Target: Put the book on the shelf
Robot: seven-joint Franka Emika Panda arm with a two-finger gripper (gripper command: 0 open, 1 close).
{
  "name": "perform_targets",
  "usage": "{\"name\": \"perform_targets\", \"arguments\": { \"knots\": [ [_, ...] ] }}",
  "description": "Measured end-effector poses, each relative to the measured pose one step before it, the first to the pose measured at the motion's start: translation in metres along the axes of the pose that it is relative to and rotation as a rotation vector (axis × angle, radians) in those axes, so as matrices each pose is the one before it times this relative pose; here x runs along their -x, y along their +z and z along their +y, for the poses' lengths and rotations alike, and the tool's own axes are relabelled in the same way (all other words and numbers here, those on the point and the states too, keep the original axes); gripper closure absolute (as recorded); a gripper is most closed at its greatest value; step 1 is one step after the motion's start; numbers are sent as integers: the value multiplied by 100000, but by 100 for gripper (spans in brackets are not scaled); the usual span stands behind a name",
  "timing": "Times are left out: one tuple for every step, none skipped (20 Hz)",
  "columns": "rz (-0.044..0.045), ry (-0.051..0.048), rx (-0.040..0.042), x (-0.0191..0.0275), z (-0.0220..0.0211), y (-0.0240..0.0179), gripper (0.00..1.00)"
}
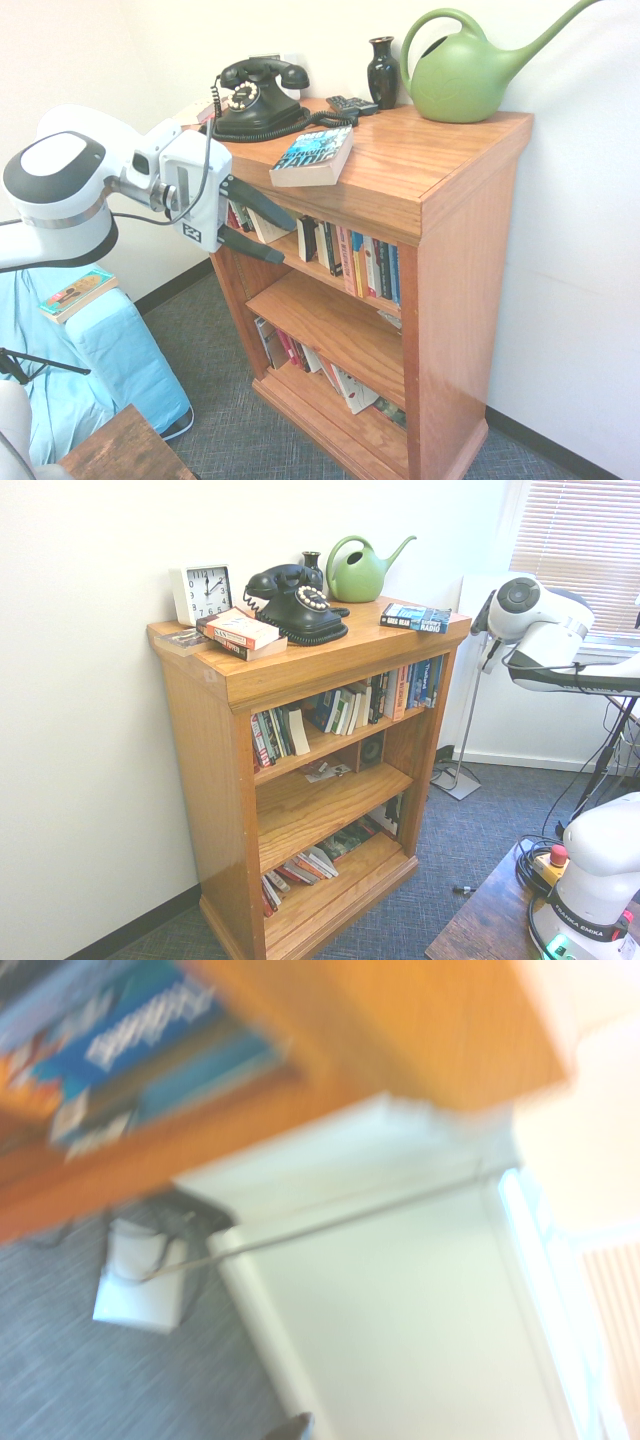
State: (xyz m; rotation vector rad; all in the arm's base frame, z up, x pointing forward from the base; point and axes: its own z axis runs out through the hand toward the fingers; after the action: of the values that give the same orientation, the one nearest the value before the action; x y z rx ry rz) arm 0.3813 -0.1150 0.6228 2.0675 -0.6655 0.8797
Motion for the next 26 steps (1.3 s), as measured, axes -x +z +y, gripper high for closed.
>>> {"name": "perform_targets", "arguments": {
  "knots": [
    [2551,-2685,-595,-844,-822,121,0],
    [2533,-2448,-322,-717,-638,55,0],
    [2354,-2404,-37,-541,-546,-9,0],
    [2445,-2339,191,-345,-394,-170,0],
    [2507,-2215,213,-209,-315,-360,0],
    [2406,-1956,161,-171,-269,-472,0],
    [2325,-1551,90,-175,-150,-524,0],
    [2059,-1587,89,-82,-115,-465,0],
    [1732,-1607,170,59,-117,-264,0],
    [1152,-1463,63,254,-114,-98,0],
    [542,-1489,123,414,-151,94,0],
    [550,-1720,74,469,-211,184,0],
    [629,-1770,148,480,-264,229,0],
    [621,-1656,164,418,-241,252,0],
    [859,-1544,187,304,-215,248,0],
    [1108,-1291,631,88,-137,219,0],
    [856,-986,501,20,-141,150,0],
    [626,-933,133,-68,-252,80,0],
    [619,-861,-264,-168,-354,-13,0],
    [690,-681,-572,-219,-455,-110,0],
    [702,-552,-890,-276,-571,-209,0],
    [908,-349,-986,-354,-655,-322,0],
    [1050,-342,-679,-470,-561,-405,0],
    [982,-460,-263,-537,-445,-403,0],
    [772,-403,-124,-490,-345,-291,0],
    [671,-154,-176,-484,-232,-170,0]
  ]
}}
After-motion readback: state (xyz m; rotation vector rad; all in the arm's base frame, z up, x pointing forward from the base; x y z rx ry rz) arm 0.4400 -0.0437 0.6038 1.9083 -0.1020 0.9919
